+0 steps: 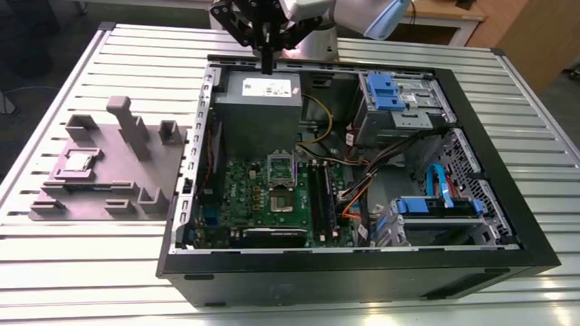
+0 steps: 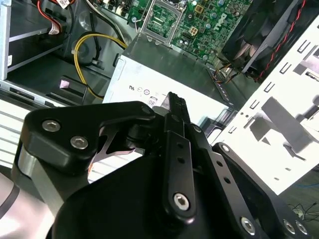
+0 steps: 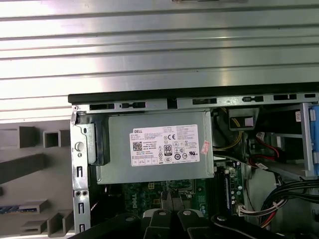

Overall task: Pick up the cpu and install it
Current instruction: 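Reach for the cpu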

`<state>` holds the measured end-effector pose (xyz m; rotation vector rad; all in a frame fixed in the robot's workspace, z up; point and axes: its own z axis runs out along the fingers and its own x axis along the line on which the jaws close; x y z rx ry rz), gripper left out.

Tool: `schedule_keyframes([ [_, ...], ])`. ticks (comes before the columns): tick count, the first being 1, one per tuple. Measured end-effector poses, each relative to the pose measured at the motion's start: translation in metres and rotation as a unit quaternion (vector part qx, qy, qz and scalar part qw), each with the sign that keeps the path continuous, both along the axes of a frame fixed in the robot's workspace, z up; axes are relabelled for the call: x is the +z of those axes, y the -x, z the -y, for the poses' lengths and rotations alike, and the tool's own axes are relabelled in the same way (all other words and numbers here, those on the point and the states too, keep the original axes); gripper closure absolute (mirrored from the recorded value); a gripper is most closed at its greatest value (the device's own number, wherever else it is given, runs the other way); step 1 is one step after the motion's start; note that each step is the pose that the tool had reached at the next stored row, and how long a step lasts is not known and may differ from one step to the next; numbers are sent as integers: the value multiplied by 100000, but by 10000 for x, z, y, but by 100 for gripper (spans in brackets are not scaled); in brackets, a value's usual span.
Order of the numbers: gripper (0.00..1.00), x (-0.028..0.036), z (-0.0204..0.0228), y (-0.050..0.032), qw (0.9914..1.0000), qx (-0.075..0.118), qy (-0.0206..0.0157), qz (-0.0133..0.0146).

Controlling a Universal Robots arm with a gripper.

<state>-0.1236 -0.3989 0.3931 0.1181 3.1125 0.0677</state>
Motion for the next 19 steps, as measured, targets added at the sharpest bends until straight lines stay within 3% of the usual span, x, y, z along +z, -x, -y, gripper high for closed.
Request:
schedule_keyframes([
  [19,89,-9,0,42,100000,9,-4,4],
])
